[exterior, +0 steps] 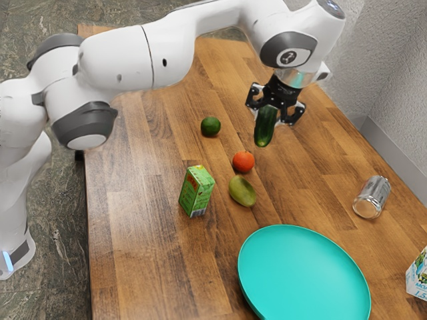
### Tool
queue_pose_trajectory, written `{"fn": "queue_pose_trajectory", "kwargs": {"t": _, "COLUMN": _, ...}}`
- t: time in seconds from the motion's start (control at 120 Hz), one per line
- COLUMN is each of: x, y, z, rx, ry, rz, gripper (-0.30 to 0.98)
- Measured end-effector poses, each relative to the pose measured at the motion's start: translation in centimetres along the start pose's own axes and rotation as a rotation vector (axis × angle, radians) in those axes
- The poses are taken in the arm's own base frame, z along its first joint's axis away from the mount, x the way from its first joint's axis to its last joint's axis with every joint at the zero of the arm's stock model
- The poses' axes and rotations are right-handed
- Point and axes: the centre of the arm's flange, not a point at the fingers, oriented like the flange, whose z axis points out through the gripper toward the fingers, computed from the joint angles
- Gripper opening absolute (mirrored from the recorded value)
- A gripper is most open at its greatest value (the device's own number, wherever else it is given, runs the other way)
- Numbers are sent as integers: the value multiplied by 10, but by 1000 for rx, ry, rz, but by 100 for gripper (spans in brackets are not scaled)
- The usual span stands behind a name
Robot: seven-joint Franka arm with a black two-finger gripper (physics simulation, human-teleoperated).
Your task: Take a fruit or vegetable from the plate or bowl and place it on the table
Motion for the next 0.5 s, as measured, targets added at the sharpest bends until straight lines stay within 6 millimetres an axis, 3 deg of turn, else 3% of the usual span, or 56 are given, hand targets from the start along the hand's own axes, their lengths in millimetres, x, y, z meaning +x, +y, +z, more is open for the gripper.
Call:
{"fn": "queue_pose_trajectory", "kwargs": {"t": 0.1, "x": 36, "y": -19, "z": 3, "rx": 7, "ry": 0, "rz": -63, "gripper": 26}}
{"fn": "queue_pose_trajectory", "kwargs": {"t": 0.317, "x": 78, "y": -28, "z": 9, "rx": -50, "ry": 41, "rz": -108, "gripper": 26}}
{"fn": "queue_pose_trajectory", "kwargs": {"t": 0.5, "x": 115, "y": -11, "z": 56, "rx": -107, "ry": 7, "rz": -97, "gripper": 26}}
